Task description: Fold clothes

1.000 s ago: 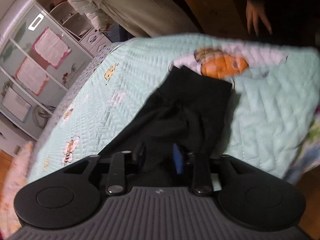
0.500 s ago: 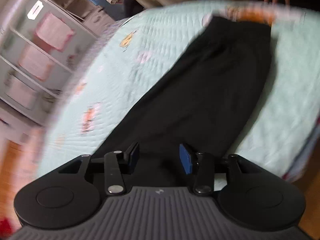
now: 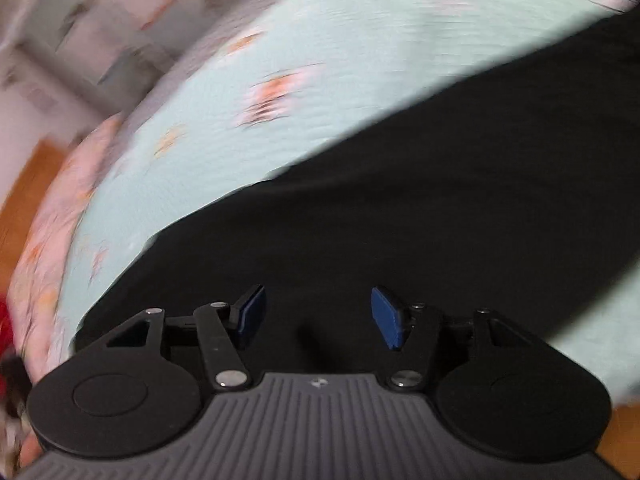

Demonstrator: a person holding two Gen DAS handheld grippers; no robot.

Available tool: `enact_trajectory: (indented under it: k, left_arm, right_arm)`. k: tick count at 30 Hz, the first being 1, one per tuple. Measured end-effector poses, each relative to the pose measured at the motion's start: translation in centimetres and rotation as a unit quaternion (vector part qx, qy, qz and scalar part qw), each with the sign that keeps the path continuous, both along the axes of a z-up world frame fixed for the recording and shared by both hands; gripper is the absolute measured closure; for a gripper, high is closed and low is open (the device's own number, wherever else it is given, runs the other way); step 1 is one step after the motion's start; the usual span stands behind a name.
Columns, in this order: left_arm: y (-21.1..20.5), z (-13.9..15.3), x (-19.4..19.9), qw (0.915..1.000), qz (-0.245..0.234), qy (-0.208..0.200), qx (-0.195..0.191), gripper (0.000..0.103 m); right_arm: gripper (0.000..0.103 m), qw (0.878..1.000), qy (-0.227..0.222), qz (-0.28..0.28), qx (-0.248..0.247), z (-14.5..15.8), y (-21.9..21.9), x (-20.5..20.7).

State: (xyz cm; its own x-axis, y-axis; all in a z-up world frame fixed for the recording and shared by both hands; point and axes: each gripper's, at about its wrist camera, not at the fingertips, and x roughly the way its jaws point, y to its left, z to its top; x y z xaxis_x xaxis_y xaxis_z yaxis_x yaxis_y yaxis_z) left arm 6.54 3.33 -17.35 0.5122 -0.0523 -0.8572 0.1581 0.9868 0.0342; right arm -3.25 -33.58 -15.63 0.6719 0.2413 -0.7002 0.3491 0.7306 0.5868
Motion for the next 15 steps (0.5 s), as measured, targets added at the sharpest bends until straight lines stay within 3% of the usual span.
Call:
enact_trajectory:
  k: [1,3,5,8,11,13,14,15]
  left_arm:
    - [0.0,0.0,0.0,1.0,-0.001,0.0,-0.001,0.001]
    - [0.1,0.0,0.0,1.0,-0.003,0.0,-0.002,0.001]
    - [0.2,0.0,0.0,1.0,-0.004,0.001,-0.003,0.001]
    - [0.2,0.0,0.0,1.0,-0.003,0.002,-0.005,0.001]
    - [0.4,0.0,0.0,0.9999,-0.003,0.002,-0.012,0.001]
    - [1.2,0.5,-0.1,0.9996,-0.002,-0.002,-0.03,0.003]
    - [1.7,0.8,-0.2,0.9992,-0.001,-0.004,-0.04,0.008]
    - [2.7,1.4,-0.5,0.9982,0.007,-0.011,-0.058,0.01]
  right_arm:
    - [0.043,1.0,-0.002,-0.024,0.007,0.2,-0.9,-0.6]
    - [0.041,0.999,-0.003,-0.048,-0.024,1.3,-1.6,-1.2]
    - [0.04,0.999,-0.031,-0.032,-0.025,2.3,-1.0,-1.5]
    - [0.039,0.998,-0.063,0.015,0.025,2.0,0.2,-0.5]
    - [0.038,0.998,-0.034,0.045,0.012,0.6,1.3,0.4]
    - [0.046,0.999,0.007,0.03,-0.045,-0.5,1.1,0.3]
    - [0.053,0.998,0.01,0.013,-0.053,-0.6,0.7,0.1]
    - [0.051,0.999,0.008,-0.006,-0.046,-0.3,0.4,-0.5]
